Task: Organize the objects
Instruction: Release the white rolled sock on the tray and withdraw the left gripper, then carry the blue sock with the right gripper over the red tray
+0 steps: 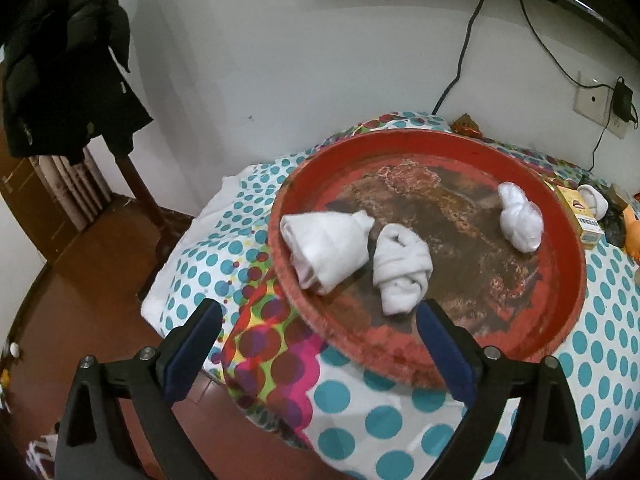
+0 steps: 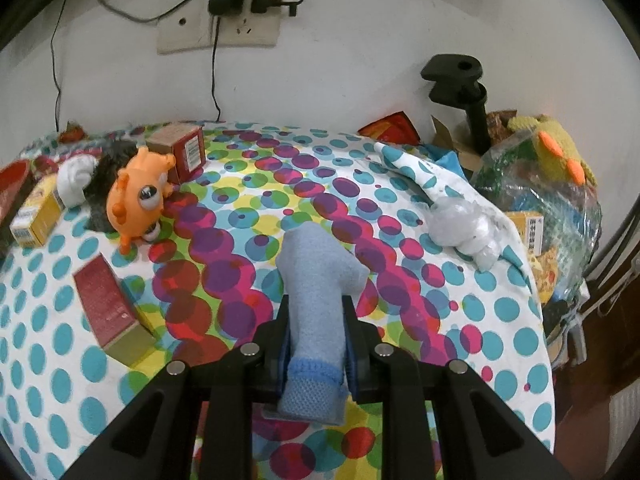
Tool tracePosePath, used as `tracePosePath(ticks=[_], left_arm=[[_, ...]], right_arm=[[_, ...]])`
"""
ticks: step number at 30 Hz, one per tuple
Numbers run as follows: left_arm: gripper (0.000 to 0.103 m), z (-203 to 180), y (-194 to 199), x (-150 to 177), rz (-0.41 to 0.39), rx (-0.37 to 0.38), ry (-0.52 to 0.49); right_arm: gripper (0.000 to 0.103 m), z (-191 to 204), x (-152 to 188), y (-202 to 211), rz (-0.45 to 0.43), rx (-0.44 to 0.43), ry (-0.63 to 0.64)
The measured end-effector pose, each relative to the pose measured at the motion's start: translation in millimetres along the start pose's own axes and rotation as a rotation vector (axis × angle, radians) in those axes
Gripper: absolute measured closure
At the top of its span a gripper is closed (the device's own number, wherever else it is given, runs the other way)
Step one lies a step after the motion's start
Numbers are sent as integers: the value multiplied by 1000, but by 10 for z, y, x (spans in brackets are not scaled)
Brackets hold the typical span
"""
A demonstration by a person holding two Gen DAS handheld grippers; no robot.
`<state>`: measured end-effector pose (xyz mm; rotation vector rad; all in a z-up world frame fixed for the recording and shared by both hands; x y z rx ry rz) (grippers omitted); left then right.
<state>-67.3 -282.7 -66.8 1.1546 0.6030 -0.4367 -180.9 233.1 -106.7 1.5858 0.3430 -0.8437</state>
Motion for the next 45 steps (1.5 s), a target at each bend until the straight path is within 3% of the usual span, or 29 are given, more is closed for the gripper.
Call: tracePosePath(ticks=[9, 19, 30, 39, 45], left_arm=[[3, 3, -22, 12, 5, 8, -11], [3, 228, -89, 44, 23, -13, 39], [3, 488, -115, 72, 29, -31, 106], [3, 593, -157, 89, 39, -30, 127], [3, 646, -186, 102, 45, -21, 145]], right_arm=[[82, 290, -117, 450, -56, -53, 28], [82, 1343, -20, 871, -66, -235, 139], [82, 2556, 318, 1153, -25, -410, 286], [82, 3319, 647, 1172, 12, -470, 376], [82, 3613, 768, 1091, 37, -473, 401]])
Point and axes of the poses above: each gripper's, at about its wrist camera, not at the fingertips, and y roughly against the way its jaws point, z to its left, x to its underside, the point moved 3 cm from there along -y, roughly the way its jaws point, and after that the axes turned 13 degrees about -y, right-handed, at the moved point
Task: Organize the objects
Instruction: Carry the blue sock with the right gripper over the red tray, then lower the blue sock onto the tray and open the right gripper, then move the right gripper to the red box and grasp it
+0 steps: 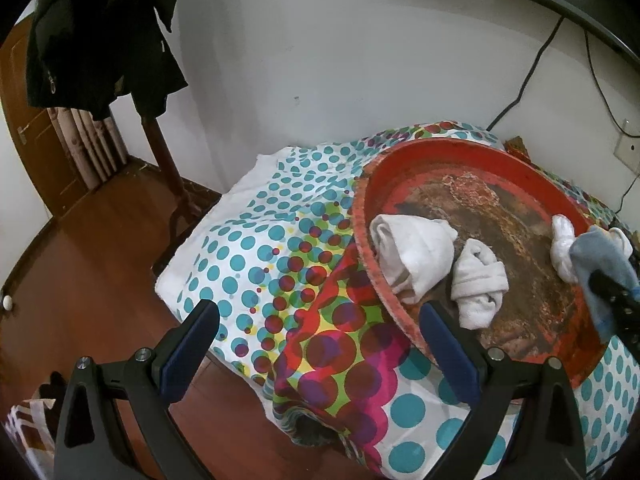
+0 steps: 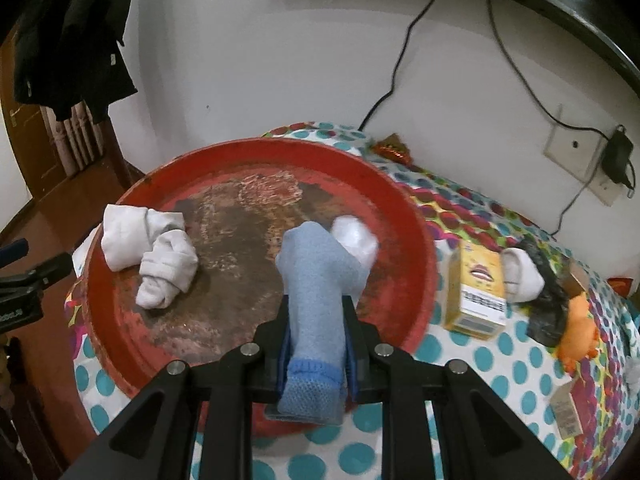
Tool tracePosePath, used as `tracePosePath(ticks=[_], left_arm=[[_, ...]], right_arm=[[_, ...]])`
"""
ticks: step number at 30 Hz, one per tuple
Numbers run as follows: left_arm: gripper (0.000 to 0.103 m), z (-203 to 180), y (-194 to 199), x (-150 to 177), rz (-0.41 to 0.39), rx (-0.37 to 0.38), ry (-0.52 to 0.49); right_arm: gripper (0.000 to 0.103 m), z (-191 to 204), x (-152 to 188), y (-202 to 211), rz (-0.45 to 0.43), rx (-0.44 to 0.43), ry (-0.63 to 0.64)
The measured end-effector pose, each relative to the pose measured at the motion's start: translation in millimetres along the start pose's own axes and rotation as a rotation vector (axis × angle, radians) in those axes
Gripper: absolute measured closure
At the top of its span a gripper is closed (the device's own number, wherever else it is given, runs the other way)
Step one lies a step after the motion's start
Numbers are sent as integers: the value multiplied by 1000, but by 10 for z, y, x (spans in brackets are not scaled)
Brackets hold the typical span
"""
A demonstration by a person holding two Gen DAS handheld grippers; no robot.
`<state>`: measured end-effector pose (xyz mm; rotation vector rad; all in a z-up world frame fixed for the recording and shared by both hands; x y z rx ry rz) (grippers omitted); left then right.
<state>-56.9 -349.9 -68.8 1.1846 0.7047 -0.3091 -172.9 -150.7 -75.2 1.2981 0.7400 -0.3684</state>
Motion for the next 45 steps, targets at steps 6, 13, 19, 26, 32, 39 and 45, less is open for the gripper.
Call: tracePosePath(ticks=[6, 13, 19, 26, 32, 39, 45], left_arm=[[3, 78, -35, 4, 7, -8, 17], [3, 182, -77, 23, 18, -9, 49], [3, 203, -82, 31, 20, -7, 57], [3, 230, -114, 42, 33, 1, 73], [3, 226, -124, 38, 33, -4, 66], [3, 174, -118, 26, 27, -18, 37], [3, 68, -116, 28, 25, -31, -3]], right_arm=[[82, 142, 12, -190, 25, 1, 15], [82, 238, 22, -310, 46, -2, 23], [82, 305, 56, -389, 65, -11, 24], [79, 317, 84, -404, 71, -22, 16], [65, 294, 100, -306, 54, -23, 8], [59, 34, 125, 111, -3, -39, -4], [55, -806, 207, 364, -31, 52, -85]])
Point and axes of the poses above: each gripper's, at about its wrist camera, not at the fingertips, and y roughly against the way its jaws point, z to its left, x to its underside, the point moved 3 cm from there along -y, roughly the way its jaws point, and after that the axes turned 13 degrees about -y, right-handed, at the moved point
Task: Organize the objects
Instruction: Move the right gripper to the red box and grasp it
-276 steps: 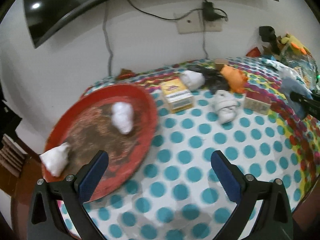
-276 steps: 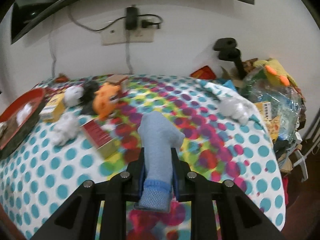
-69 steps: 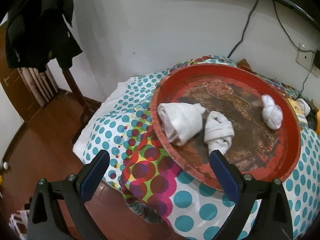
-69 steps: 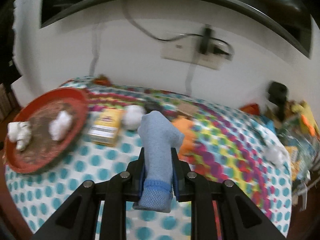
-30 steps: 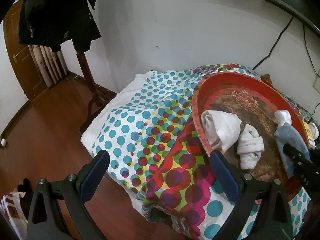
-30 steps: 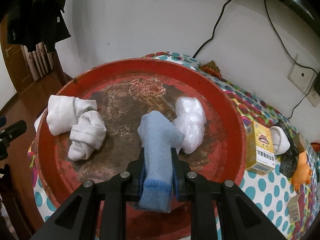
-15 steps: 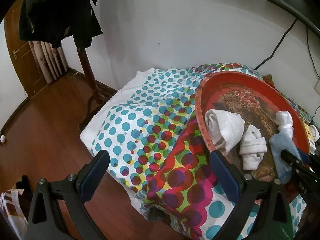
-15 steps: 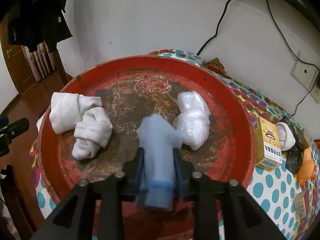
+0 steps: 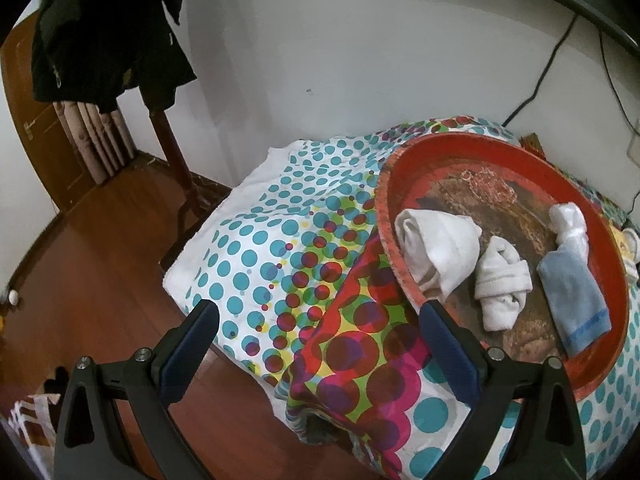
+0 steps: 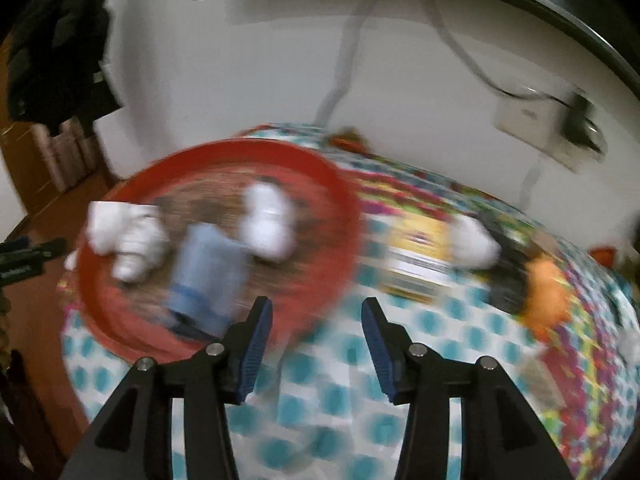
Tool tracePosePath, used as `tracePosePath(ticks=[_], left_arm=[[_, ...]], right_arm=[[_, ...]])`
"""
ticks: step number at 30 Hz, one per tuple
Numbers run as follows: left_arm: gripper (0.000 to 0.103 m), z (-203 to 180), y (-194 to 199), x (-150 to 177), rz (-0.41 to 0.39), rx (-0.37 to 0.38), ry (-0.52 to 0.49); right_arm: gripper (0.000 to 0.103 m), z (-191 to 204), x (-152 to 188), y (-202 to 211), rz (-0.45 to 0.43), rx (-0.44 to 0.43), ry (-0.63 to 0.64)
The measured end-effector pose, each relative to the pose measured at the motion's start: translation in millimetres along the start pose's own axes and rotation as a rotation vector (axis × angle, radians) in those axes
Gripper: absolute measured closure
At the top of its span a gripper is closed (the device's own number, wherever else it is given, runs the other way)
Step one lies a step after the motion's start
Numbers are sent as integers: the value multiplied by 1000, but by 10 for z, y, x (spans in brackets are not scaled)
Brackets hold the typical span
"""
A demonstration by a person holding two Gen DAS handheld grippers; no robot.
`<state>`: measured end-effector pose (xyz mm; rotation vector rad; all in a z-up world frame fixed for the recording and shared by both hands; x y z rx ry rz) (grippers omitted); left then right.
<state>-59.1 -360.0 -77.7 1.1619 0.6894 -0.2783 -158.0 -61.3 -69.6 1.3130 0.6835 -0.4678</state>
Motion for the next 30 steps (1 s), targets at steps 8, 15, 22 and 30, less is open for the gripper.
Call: tracePosePath(ticks=[8, 15, 22, 30], left_arm=[[3, -136, -18, 13, 5, 41, -26], [2, -268, 40, 10, -15, 8, -90], [2, -370, 129, -15, -36, -1, -119], [2, -593, 243, -87, -42, 29, -138]], right_arm=[[55, -1330, 33, 146, 8, 167, -87], [55, -1891, 169, 151, 51, 134, -59], [55, -2005, 251, -70, 97, 82, -7], [59, -2015, 274, -204, 96, 31, -3]])
Point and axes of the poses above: each gripper's, at about its wrist camera, not at the fingertips, and y roughly against the way its jaws point, z to its left, x to its underside, the point moved 3 cm from there along -y, roughly the way its jaws point, and after that the axes turned 13 degrees about -y, right-handed, at the moved point
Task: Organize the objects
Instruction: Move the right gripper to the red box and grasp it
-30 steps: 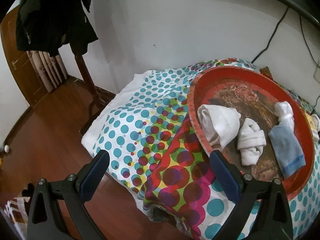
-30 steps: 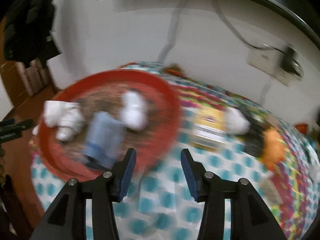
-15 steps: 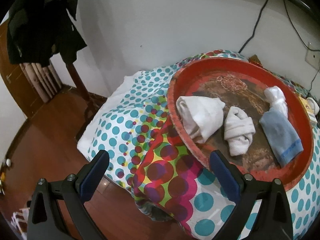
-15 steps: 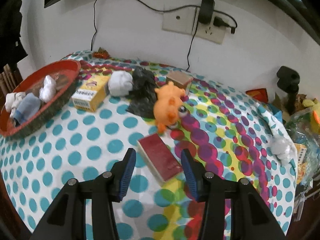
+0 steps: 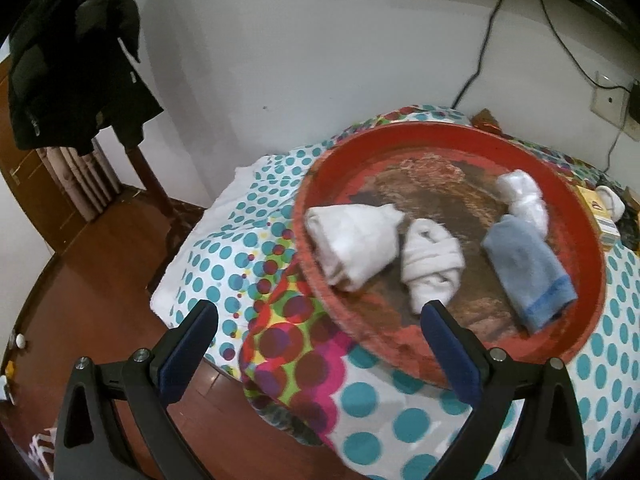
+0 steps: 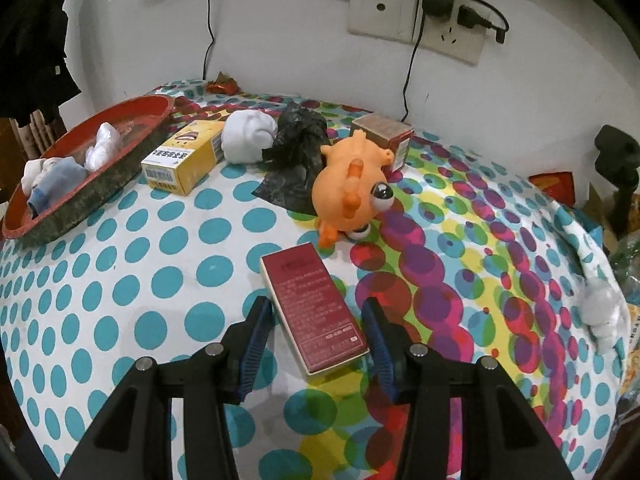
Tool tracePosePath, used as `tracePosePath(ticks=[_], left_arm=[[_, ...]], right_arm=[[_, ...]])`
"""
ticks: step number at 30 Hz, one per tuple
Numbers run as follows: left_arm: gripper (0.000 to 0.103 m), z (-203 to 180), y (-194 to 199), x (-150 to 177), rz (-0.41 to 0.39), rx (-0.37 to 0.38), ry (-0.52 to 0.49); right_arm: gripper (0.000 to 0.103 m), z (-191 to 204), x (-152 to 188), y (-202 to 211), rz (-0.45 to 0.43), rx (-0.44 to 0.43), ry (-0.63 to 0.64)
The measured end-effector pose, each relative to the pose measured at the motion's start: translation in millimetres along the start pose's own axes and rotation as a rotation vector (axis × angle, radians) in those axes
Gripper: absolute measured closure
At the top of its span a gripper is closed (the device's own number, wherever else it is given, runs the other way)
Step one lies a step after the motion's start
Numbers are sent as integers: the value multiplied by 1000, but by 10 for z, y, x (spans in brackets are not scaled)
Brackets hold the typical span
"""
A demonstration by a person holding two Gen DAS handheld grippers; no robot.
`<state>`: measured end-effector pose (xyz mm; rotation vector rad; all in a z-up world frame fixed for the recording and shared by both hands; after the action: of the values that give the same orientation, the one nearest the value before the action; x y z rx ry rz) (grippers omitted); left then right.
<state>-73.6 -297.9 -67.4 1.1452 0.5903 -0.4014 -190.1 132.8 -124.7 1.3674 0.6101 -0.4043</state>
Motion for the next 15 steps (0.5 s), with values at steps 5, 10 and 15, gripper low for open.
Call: tracePosePath(ticks=[5, 10, 15], left_arm=[[1, -320, 205, -200, -42, 45, -62], [1, -903, 390, -456, -76, 155, -157], [1, -1591, 519, -646, -107, 250, -282]], right_arm=[[74, 12, 17, 12, -3, -2, 4], [74, -87, 40, 38, -10, 32, -23], [74, -291, 67, 71, -9, 45, -94]])
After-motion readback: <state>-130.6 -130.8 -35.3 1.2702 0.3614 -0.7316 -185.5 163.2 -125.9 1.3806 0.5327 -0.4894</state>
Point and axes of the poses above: each gripper's, at about its wrist camera, not at the fingertips, and y roughly against the way its jaws point, z to its left, x to its underside, the point moved 3 cm from there along -y, roughly the way its jaws point, and after that the axes turned 13 degrees about -y, right-handed, at the moved point
